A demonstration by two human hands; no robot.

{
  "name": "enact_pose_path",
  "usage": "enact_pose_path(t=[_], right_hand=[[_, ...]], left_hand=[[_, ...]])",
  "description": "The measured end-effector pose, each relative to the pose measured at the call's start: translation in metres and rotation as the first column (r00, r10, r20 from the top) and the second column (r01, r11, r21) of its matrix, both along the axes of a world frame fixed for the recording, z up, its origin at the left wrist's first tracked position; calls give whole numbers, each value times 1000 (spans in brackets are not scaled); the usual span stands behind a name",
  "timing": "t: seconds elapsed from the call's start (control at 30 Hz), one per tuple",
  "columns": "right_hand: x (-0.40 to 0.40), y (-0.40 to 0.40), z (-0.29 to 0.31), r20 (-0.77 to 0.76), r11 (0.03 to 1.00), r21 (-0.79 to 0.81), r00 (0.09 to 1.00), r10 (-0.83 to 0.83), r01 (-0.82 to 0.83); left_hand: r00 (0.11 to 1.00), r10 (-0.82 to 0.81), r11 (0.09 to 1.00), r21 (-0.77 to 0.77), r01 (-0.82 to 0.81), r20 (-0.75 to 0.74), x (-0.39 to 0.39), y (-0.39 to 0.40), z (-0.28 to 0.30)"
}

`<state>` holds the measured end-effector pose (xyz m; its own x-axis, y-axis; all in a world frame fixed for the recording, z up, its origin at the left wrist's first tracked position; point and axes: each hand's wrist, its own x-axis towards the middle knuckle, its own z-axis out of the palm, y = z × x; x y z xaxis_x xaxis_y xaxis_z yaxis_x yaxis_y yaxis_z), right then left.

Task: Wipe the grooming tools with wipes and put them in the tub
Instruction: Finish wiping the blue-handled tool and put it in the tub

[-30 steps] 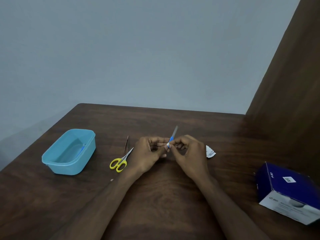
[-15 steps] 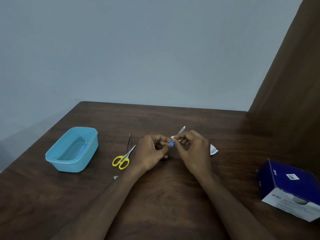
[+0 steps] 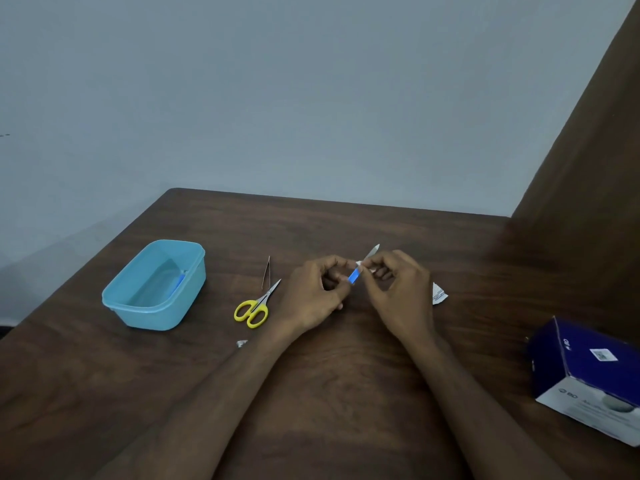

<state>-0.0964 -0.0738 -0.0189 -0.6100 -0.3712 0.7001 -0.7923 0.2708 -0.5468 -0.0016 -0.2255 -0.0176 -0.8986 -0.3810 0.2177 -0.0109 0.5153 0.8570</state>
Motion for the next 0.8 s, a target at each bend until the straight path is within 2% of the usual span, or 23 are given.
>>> enact_pose_path(t=[0.17, 0.33, 0.63, 0.8], right_hand=[[-3, 0, 1, 20, 1000, -5, 1000, -11, 11], [-5, -3, 1, 42, 998, -44, 998, -43, 45], [-1, 0, -1, 49, 999, -19, 998, -36, 37], [-8, 1, 0, 75, 993, -47, 992, -103, 107]], left_hand=[[999, 23, 1000, 6, -23, 33, 1, 2, 4], [999, 37, 999, -21, -37, 5, 3, 5, 4], [998, 24, 1000, -18, -25, -60, 1, 2, -1], [998, 4, 1000, -17, -5, -61, 1, 2, -1]])
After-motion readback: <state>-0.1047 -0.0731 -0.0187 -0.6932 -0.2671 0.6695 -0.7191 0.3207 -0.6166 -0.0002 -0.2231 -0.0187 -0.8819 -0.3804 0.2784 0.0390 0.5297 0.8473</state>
